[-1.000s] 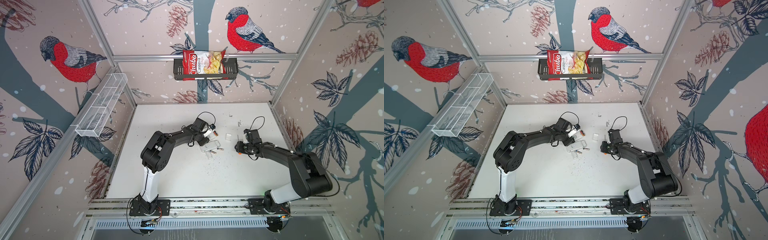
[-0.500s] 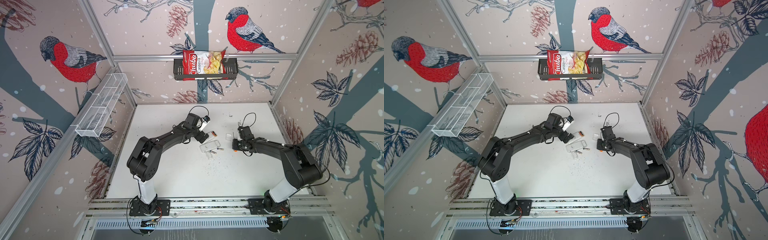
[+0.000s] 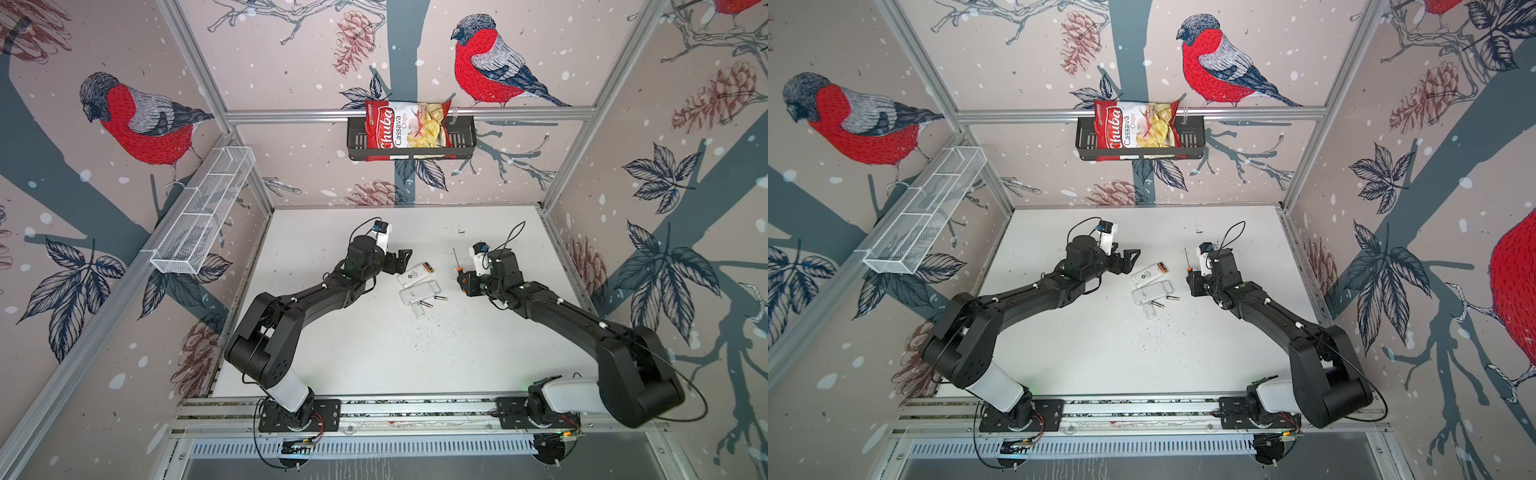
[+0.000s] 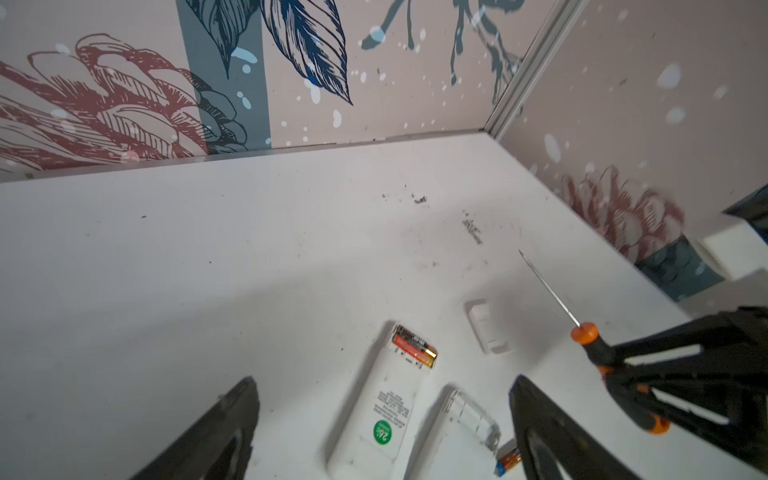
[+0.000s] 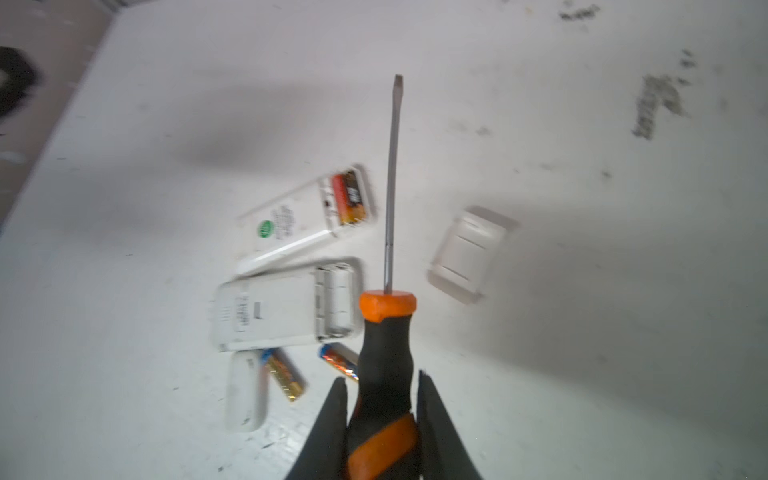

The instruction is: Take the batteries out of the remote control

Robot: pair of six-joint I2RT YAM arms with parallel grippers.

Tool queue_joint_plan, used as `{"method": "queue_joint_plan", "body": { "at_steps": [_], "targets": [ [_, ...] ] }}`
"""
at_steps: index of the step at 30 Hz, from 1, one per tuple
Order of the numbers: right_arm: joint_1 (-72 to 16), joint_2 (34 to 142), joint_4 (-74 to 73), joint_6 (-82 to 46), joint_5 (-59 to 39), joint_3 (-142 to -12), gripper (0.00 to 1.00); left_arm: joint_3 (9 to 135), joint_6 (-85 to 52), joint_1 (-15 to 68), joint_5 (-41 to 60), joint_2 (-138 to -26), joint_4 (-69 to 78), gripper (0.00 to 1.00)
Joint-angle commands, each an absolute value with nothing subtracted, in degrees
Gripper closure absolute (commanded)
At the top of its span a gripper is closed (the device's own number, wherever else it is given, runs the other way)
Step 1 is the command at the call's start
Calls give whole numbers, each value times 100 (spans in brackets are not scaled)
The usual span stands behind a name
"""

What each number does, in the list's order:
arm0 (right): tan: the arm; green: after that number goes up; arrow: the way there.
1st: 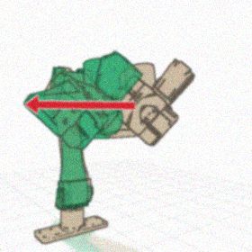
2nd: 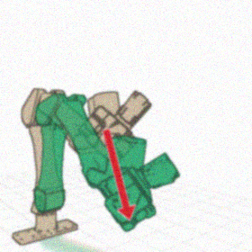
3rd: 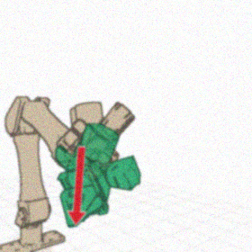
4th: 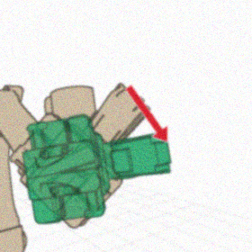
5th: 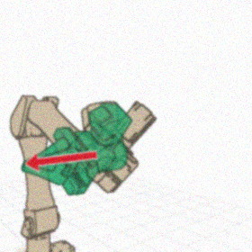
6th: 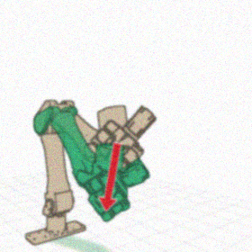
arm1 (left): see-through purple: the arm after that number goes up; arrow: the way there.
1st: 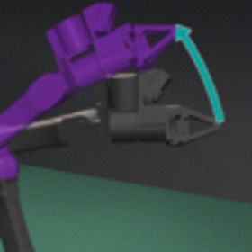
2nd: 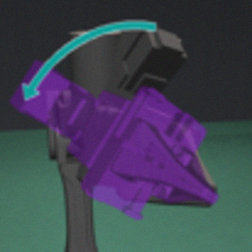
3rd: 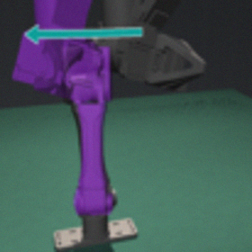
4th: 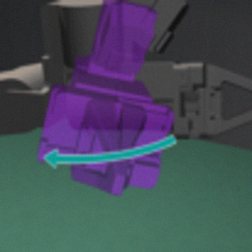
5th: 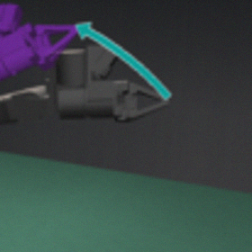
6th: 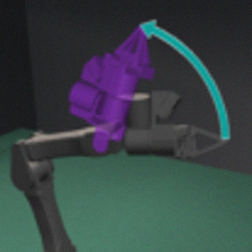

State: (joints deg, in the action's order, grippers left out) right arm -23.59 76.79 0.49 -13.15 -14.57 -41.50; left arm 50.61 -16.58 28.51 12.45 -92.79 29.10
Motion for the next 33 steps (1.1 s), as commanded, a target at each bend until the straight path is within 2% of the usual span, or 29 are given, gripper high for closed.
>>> {"method": "queue_joint_plan", "body": {
  "at_steps": [1,7,13,25,33],
  "targets": [
    [-2434,7501,-927,-955,-2594,-4154,99,4848,-2822,2713,1846,-9182,4562,7],
    [-2474,7629,-1472,-751,-3437,-4420,99,4615,-3981,2338,2716,-9344,6147,15],
    [-2521,8056,-1728,-716,-4160,-4882,100,4354,-4555,2259,3122,-9640,7366,37],
    [-3797,7885,-1941,41,-1107,-4683,100,3133,-4738,2278,2518,-9100,7955,36],
    [-4340,7998,-2203,276,48,-4565,100,2734,-4530,2481,1925,-8605,7324,36]
  ]
}}
